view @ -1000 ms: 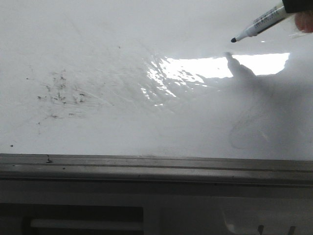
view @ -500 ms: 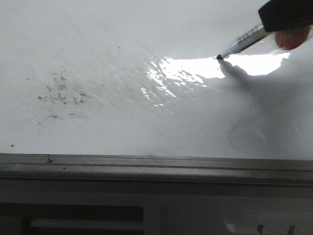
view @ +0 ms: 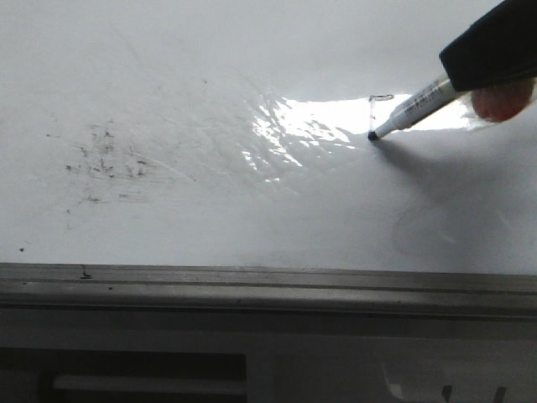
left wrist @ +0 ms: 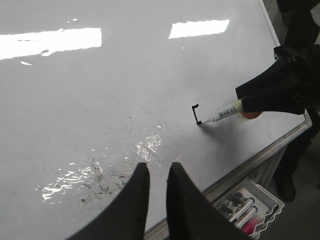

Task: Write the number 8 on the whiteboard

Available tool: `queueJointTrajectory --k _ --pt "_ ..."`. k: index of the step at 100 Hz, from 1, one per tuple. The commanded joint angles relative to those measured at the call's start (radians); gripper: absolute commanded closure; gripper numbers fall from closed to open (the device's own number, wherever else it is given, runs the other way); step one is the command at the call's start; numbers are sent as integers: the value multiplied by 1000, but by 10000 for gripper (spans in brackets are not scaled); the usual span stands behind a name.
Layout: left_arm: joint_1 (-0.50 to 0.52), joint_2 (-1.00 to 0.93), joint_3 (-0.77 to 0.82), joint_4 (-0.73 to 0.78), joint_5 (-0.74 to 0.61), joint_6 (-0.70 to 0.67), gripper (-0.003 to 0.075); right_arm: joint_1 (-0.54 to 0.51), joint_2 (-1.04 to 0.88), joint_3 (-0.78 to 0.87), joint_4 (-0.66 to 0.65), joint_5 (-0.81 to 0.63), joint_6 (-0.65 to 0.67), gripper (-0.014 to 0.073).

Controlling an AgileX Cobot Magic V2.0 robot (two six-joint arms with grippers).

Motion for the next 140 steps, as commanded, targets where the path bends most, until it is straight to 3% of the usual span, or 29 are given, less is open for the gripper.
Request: queueJointTrajectory --k 1,30,53,85,140 --pt "4 5 -26 -16 -64 -12 662 -9 12 -20 -17 24 0 653" --pt "4 5 -26 -16 -64 -10 662 -101 -49 -20 -19 107 8 653" --pt "4 5 -26 -16 -64 -10 662 -100 -76 -13 10 191 8 653" --pt "4 5 -26 -16 -64 -10 662 -4 -33 1 39 79 8 653" --pt "4 5 -26 -16 -33 -10 662 -50 -7 -80 -34 63 8 652"
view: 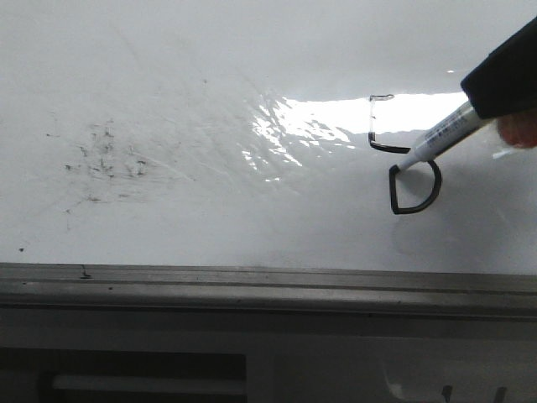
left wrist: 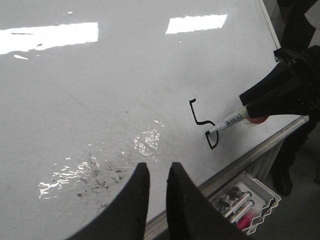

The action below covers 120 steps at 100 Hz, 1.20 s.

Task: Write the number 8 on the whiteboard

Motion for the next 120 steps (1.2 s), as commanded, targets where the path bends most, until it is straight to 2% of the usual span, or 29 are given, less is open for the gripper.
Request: queueJointTrajectory --k 1,21,58,78,100,120 --pt "4 5 -26 -16 -54 -10 662 -43 4 -44 -47 -70 -7 652" --pt "4 5 -26 -16 -54 -10 662 -127 4 -64 -47 -83 -7 654" --pt "4 5 -26 -16 -54 -10 662 -125 26 -64 -23 -154 -7 654" --pt "4 5 -26 -16 -54 -10 662 -114 43 -66 -7 -157 -7 656" --pt "4 5 -26 -16 -54 -10 662 -51 74 -82 -7 -157 -7 657" --pt "4 5 -26 -16 -54 -10 662 -49 70 -82 -7 -125 -7 657"
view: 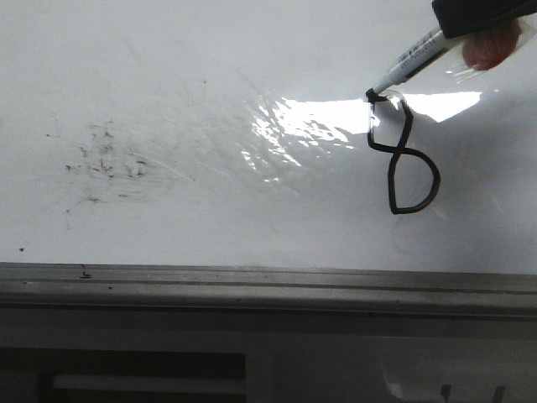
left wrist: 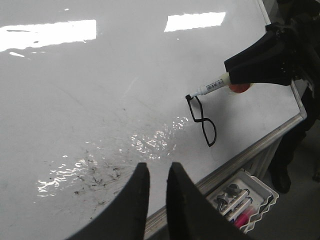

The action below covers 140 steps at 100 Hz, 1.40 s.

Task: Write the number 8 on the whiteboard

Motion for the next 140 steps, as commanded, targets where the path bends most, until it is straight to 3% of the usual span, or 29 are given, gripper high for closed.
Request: queueJointTrajectory --k 1,30,37,49,54,92,113,140 --pt "3 5 -26 -16 -61 -10 662 -4 7 -24 -32 -16 -11 657" --pt "3 12 -29 -14 -22 -2 645 65 -194 -24 -30 46 -11 657" --pt "3 35 -45 -1 41 32 584 94 -236 -24 -30 91 -11 657" --pt "-9 117 -89 -19 114 170 396 152 -245 -24 -30 151 -13 657" --pt "-17 158 -110 -35 121 209 367 183 -235 -24 -30 151 -25 657" --pt "-224 450 -275 -87 184 515 367 463 -94 -24 -30 54 -30 657" --pt "-319 535 -297 -87 105 544 367 479 -60 -24 -30 33 -30 657" --pt "-324 586 -297 -83 91 600 367 485 -62 -24 -30 29 -30 659"
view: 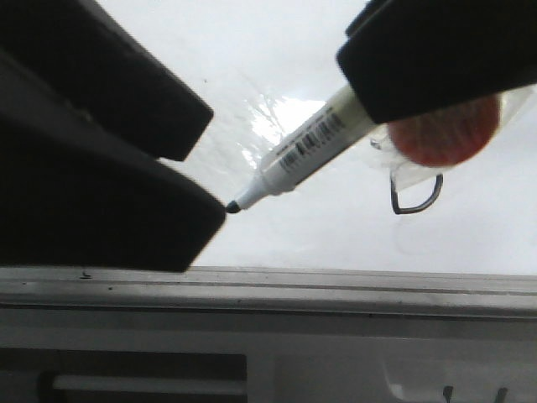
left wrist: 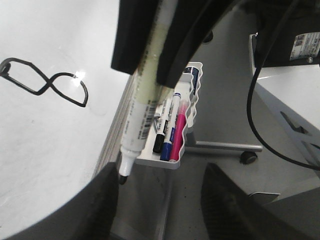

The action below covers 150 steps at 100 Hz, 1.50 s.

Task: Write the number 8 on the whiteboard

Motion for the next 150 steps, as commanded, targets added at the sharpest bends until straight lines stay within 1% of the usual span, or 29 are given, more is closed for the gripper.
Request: queueJointTrajectory --k 1,20,28,37,70,84,102,123,128,135,150 --pt "-5 4 -37 -24 -49 24 367 10 -5 -29 -7 -78 -6 659" --pt "-5 48 -68 -24 -49 28 367 70 -5 -29 -7 -82 -6 659" --pt "-5 67 -80 -28 -45 28 367 78 -5 -29 -7 -91 -6 659" --pt "-5 87 -93 -28 -22 28 367 78 -5 -29 -7 -97 -6 659" --pt "-5 148 -93 -39 -26 30 367 79 -3 -29 1 -97 -6 660" --pt "-5 148 -97 -41 -31 30 367 79 -3 -29 6 -97 -6 660" --pt "-5 148 -143 -43 -33 30 367 89 -1 -29 24 -76 -6 660" --pt "-5 148 -164 -47 -9 30 370 101 -1 -29 24 -71 -6 660" --pt "-5 148 -164 -47 2 30 385 101 -1 -29 24 -71 -6 660" --pt "-5 148 -164 -47 6 30 432 101 -1 -29 24 -71 -6 660" --pt "-5 148 -164 -47 6 30 592 101 -1 -29 24 -67 -6 660"
